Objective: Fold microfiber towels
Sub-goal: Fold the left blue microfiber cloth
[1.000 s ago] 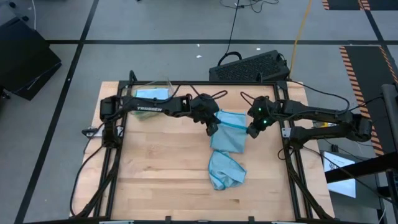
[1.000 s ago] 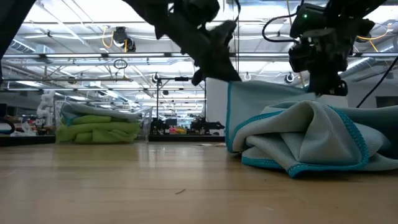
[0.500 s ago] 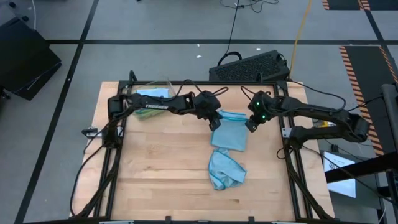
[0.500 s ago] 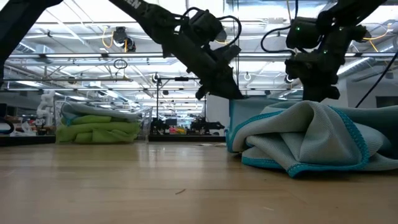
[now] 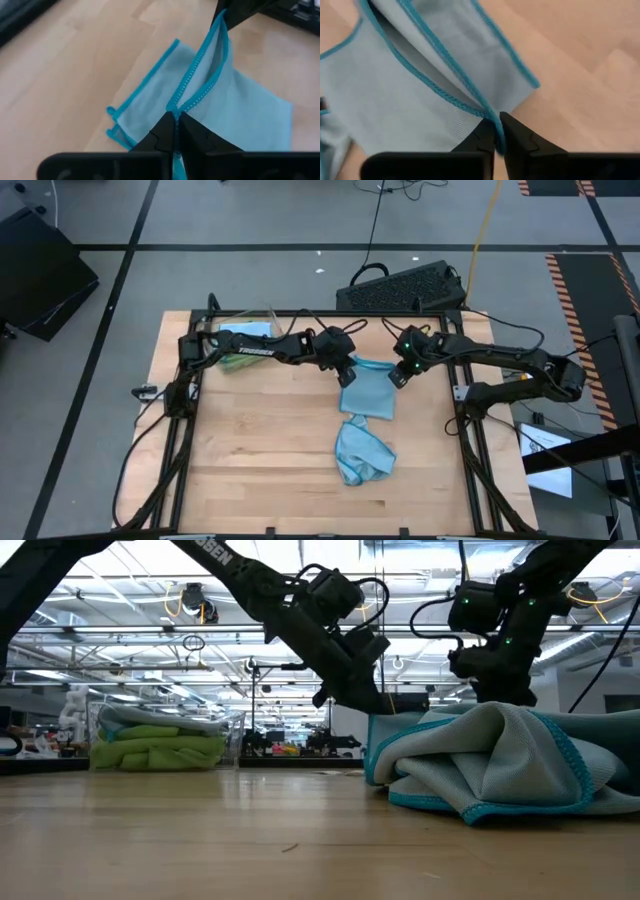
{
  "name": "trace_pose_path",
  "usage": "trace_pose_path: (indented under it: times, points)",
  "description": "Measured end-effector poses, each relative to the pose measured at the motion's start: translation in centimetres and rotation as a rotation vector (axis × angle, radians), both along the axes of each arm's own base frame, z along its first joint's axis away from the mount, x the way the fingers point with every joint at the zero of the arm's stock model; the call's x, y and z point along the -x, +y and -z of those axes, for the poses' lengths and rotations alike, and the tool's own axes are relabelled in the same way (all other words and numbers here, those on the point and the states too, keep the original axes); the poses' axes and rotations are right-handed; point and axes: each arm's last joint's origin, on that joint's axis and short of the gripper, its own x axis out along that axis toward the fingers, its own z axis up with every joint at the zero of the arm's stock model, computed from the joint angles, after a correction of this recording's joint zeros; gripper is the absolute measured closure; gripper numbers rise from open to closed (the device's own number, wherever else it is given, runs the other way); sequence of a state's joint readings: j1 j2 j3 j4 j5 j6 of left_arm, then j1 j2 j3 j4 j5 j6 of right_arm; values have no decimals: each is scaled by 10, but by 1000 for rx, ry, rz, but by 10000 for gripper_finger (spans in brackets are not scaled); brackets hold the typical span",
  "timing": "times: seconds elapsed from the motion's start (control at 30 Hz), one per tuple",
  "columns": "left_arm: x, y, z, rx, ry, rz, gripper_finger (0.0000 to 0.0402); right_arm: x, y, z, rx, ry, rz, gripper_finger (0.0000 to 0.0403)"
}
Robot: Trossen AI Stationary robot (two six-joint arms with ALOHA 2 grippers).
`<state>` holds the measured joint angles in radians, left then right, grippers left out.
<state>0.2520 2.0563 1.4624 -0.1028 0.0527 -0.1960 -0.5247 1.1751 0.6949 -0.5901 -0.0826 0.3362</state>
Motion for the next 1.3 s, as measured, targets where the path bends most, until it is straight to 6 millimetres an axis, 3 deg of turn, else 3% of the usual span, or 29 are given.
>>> trace_pose_path:
  times: [0.17,0.47,0.63,0.7,0.83,1.07,1.17,1.3]
  points:
    - [0,2,-1,-57,5,-2,359,1,-3,0,32,11,69,334]
    - [4,14,-3,-45,2,-32,238,5,-3,-5,0,-25,132,234]
    - [19,12,-30,0,13,-9,214,11,8,-18,-131,-137,44,223]
    - [23,0,-41,-1,23,78,214,13,16,-24,-177,-185,-43,223]
    - [24,-43,-44,-115,111,312,213,16,37,-35,-155,-242,-235,223]
    - [11,-110,-19,-311,173,584,212,14,69,-20,-73,-393,-473,222]
    - [3,-125,-7,-332,149,622,212,15,80,-5,-108,-413,-441,222]
    - [-3,-123,14,-380,202,562,192,15,94,7,-160,-418,-412,222]
